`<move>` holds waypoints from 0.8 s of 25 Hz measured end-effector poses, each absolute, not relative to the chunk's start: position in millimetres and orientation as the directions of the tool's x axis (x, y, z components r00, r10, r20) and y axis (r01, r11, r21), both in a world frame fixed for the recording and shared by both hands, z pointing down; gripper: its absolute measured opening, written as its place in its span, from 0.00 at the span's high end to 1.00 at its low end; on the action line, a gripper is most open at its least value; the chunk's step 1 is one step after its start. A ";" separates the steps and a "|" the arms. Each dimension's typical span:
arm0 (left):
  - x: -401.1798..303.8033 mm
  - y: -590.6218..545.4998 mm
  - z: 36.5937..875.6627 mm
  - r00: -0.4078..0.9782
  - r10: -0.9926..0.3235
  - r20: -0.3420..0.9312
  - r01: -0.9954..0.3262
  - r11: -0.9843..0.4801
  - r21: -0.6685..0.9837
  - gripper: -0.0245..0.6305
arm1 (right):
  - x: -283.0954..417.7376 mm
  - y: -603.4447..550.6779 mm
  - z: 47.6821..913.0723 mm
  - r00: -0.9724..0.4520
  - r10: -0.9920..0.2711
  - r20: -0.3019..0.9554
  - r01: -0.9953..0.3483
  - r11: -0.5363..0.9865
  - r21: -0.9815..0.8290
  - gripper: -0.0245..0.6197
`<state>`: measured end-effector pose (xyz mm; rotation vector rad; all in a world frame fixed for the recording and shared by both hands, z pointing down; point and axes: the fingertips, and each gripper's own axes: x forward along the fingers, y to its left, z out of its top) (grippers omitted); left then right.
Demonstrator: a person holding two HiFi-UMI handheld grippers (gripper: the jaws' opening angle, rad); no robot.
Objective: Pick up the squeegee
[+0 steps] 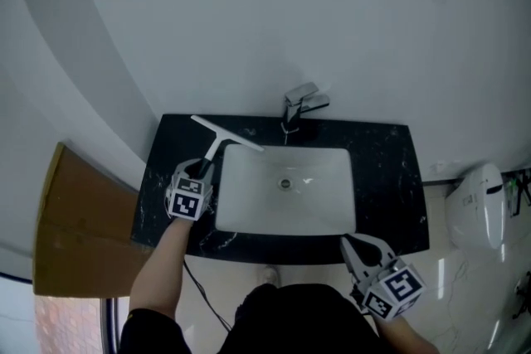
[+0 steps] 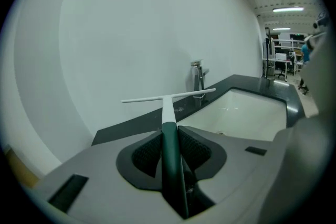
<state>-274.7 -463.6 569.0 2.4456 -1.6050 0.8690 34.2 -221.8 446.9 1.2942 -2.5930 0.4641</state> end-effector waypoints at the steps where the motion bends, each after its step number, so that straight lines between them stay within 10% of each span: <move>1: -266.6 -451.6 558.2 0.294 -0.823 0.486 -0.865 -0.446 -0.232 0.81 | 37.7 -215.5 446.2 -0.600 -0.735 0.315 -0.799 0.572 -0.186 0.96; 20: -67.5 -137.5 445.1 0.361 -0.874 0.327 -0.873 -0.440 -0.212 0.81 | 131.1 -50.2 437.6 -0.746 -0.623 0.235 -0.665 0.719 -0.204 0.96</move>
